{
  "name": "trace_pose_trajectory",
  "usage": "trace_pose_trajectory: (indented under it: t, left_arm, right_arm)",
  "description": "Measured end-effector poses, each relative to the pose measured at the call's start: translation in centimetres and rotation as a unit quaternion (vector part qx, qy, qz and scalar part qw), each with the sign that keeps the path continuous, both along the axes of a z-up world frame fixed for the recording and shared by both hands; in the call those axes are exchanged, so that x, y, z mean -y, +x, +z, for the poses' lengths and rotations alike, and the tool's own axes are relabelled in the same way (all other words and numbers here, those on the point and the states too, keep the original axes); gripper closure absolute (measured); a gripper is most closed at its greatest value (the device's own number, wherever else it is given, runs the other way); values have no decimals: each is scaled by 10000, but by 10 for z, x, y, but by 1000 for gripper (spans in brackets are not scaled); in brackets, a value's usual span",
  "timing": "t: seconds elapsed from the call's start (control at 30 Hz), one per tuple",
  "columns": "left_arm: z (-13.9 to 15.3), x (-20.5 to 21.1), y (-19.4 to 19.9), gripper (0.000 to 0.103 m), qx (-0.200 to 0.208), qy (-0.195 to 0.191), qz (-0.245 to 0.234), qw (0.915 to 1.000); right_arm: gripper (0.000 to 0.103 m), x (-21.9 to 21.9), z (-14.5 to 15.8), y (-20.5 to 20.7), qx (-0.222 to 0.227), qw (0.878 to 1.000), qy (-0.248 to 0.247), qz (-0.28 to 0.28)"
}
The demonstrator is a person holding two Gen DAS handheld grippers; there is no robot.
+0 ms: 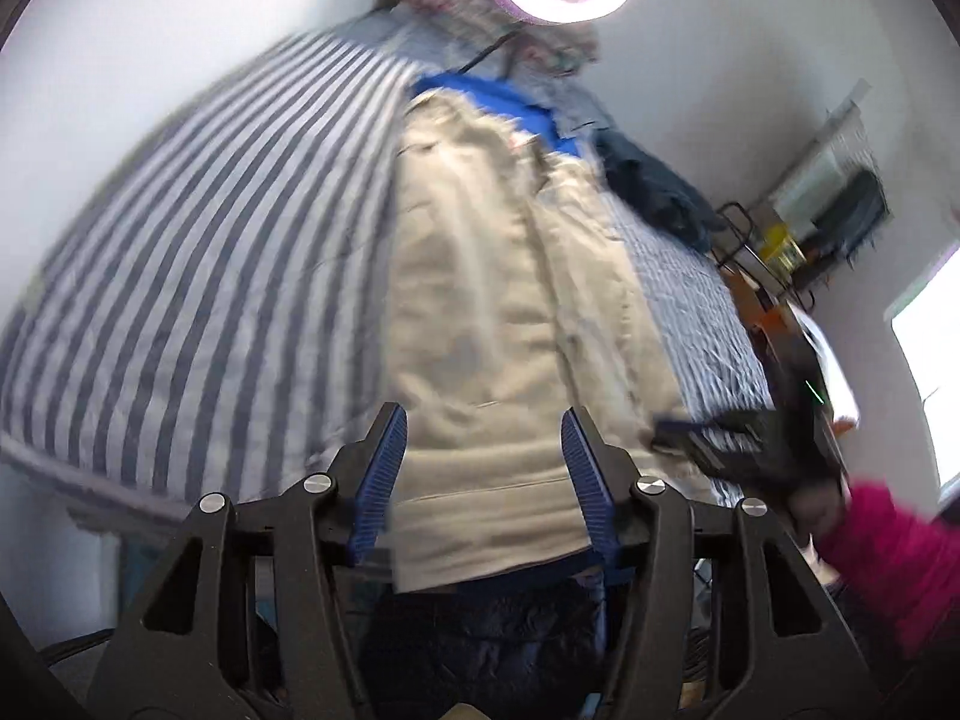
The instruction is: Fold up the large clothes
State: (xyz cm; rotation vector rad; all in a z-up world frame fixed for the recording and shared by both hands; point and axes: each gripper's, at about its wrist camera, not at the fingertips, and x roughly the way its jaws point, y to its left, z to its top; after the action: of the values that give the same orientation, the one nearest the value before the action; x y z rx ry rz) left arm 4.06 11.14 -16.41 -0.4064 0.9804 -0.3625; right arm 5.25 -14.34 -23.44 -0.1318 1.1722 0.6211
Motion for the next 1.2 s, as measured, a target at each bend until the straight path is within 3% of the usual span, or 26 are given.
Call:
trace_pose_trajectory:
  t: [0.13,0.17,0.2,0.23,0.37,0.53,0.7,0.73,0.8,0.83,0.9,0.93,1.0,1.07,1.2]
  left_arm:
    - [-30,-12,11,48,-538,-297,56,9981]
    - [-40,-18,14,48,-760,-654,79,9949]
    - [-47,-21,14,48,-923,-882,119,9918]
    - [-55,-24,16,48,-1076,-1045,217,9885]
    - [-70,-18,24,48,-1358,-1314,193,9818]
    - [-93,-13,26,48,-1640,-1327,250,9772]
    - [-94,-2,24,49,-1662,-1359,-14,9767]
    - [-93,2,23,57,-1623,-1264,-51,9786]
    - [-91,9,24,77,-1578,-1069,-125,9816]
    - [-89,11,24,85,-1519,-965,-127,9836]
    - [-79,12,20,88,-1368,-869,-125,9867]
    - [-68,11,16,89,-1230,-824,-105,9889]
    - [-57,8,12,89,-1053,-834,-141,9908]
    - [-66,9,12,89,-1172,-766,-203,9899]
    - [-90,10,16,89,-1454,-628,-152,9873]
  right_arm:
    - [78,27,18,-35,-29,9991,123,-404]
    - [63,40,24,-40,-59,9967,334,-740]
    - [37,54,27,-44,-64,9921,530,-1133]
    - [29,66,30,-45,-66,9872,700,-1434]
    - [26,84,10,-36,-570,9758,1092,-1805]
    - [38,81,-18,-40,-1177,9648,1416,-1877]
    - [45,77,-27,-37,-1390,9559,1773,-1883]
    - [47,77,-30,-37,-1437,9536,1850,-1891]
    - [66,76,-32,-37,-1554,9495,1970,-1883]
    - [68,75,-31,-39,-1552,9499,1937,-1900]
    - [85,72,-25,-42,-1435,9552,1759,-1897]
    - [88,69,-19,-42,-1389,9571,1700,-1893]
    - [91,72,6,-46,-1108,9606,1777,-1826]
    - [92,76,13,-52,-941,9660,1612,-1791]
    - [92,69,-28,-46,-1368,9626,1389,-1880]
